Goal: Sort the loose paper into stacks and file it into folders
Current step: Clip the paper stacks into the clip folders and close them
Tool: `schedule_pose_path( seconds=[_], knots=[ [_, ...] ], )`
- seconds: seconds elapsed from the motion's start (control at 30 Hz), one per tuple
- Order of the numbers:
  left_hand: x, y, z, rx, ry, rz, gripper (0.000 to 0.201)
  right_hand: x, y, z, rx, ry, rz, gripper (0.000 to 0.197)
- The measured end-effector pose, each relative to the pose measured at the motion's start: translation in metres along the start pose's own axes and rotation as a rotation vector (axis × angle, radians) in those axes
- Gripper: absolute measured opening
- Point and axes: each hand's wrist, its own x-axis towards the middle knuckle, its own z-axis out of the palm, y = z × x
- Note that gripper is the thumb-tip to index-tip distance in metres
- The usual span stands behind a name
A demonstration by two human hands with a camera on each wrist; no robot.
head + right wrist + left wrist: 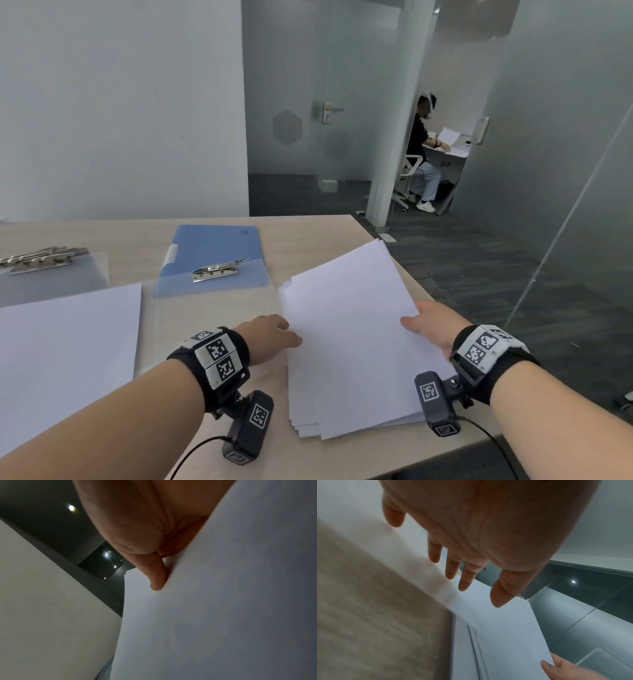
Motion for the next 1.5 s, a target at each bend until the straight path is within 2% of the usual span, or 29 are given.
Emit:
schedule_pose_path(
  seconds=[0.07,0.13,0.23,0.37,0.5,0.6,0.7,0.8,0.93,1.1,1.27,1.5],
  knots=[
    [-0.002,-0.002,-0.005,0.022,-0.006,-0.002,0.063,0.004,0.004,-0.013,-0.021,0.047,-0.019,0.021],
    [-0.006,0.000,-0.012,0.048,0.013,0.000,0.058,0.005,0.006,-0.023,0.020,0.102,-0.023,0.015],
    [-0.013,0.011,-0.022,0.012,0.080,0.048,0.056,-0.003,0.000,-0.027,0.221,0.143,-0.069,0.013],
    [-0.022,0.038,-0.033,-0.433,0.219,0.250,0.059,-0.016,-0.018,-0.017,0.448,0.156,-0.203,0.016],
    [-0.027,0.066,-0.039,-0.856,0.334,0.409,0.025,-0.024,-0.032,-0.003,0.693,0.154,-0.308,0.017],
    [-0.032,0.077,-0.040,-1.032,0.333,0.449,0.025,-0.029,-0.038,0.002,0.844,0.119,-0.314,0.019],
    [-0.034,0.075,-0.035,-1.051,0.331,0.477,0.030,-0.035,-0.035,0.002,0.895,0.090,-0.317,0.026],
    [-0.035,0.070,-0.029,-0.985,0.359,0.493,0.039,-0.039,-0.032,0.002,0.852,0.107,-0.331,0.023],
    [-0.037,0.076,-0.027,-0.882,0.403,0.516,0.032,-0.043,-0.040,0.003,0.806,0.119,-0.401,0.028],
    [-0.038,0.080,-0.027,-0.866,0.396,0.535,0.047,-0.045,-0.046,0.001,0.826,0.122,-0.446,0.039],
    [-0.034,0.069,-0.014,-0.815,0.363,0.482,0.040,-0.042,-0.036,0.006,0.824,0.127,-0.411,0.025],
    [-0.037,0.075,-0.020,-0.902,0.373,0.478,0.045,-0.044,-0.041,0.003,0.851,0.126,-0.425,0.029]
  ],
)
